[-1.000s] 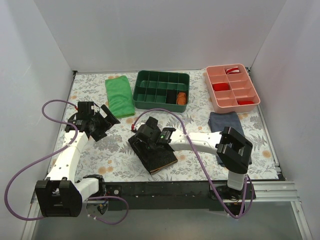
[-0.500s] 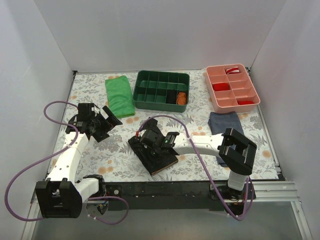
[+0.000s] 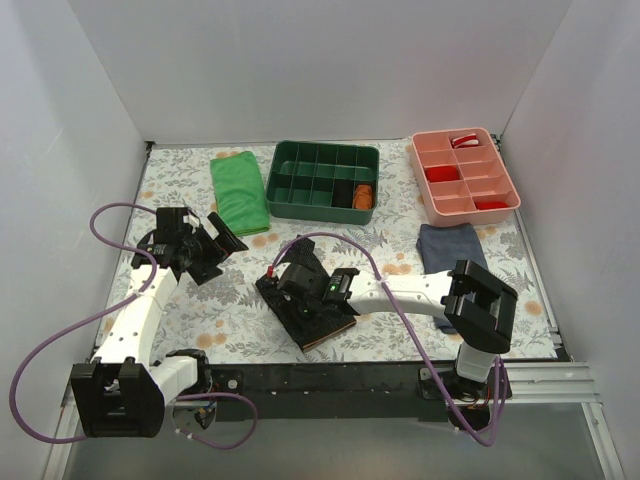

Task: Roll the underwear
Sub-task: Pick up the underwear from the center of the board.

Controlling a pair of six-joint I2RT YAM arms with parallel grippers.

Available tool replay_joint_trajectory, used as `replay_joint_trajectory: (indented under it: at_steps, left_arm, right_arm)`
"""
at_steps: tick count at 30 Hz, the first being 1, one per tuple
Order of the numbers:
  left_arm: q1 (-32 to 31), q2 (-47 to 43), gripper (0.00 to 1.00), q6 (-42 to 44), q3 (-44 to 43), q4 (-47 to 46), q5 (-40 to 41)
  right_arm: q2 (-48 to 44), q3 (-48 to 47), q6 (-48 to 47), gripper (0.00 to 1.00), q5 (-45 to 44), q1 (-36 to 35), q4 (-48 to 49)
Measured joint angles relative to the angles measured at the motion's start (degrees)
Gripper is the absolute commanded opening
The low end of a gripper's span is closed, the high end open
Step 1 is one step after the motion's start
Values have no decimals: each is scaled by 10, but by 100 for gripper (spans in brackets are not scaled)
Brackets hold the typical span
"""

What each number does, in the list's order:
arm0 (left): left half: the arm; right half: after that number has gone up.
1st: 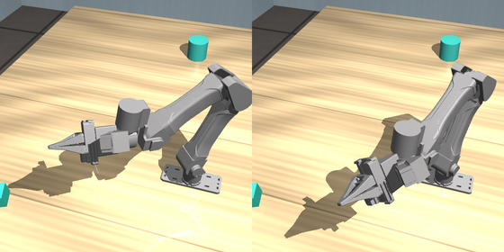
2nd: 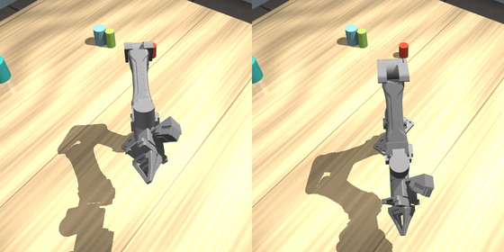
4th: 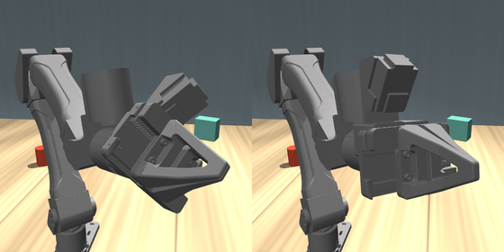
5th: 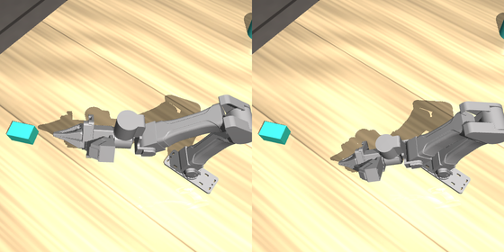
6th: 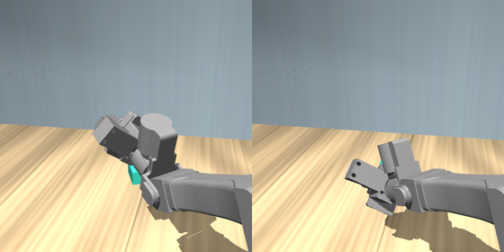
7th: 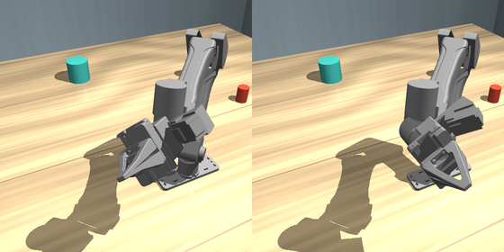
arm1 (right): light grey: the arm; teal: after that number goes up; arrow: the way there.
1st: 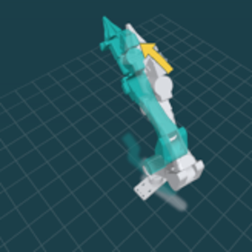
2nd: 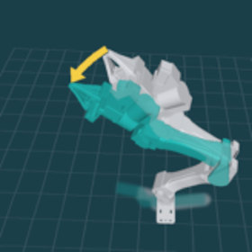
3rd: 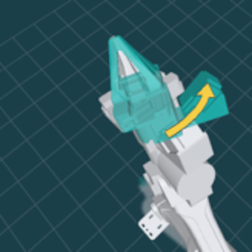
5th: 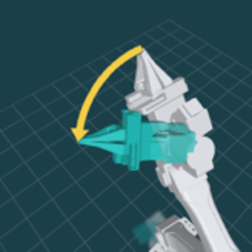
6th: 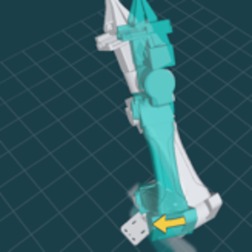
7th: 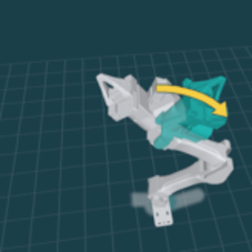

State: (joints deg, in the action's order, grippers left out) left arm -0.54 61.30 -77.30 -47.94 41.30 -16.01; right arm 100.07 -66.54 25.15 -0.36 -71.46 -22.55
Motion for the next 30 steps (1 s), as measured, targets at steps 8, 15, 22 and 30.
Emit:
replay_joint_trajectory:
  at_steps: [8,15,22,30]
  left_arm:
    - [0,0,98,2,5,-2,-6]
    - [0,-2,98,5,5,-2,-12]
    - [0,-3,98,5,9,-5,-17]
    - [0,-3,98,6,17,-10,-28]
  right_arm:
    - [1,0,3,52,-14,-3,-8]
    - [5,0,7,53,-28,-3,-14]
    - [8,0,9,29,-24,-3,-13]
    - [32,10,19,1,-23,-3,-14]
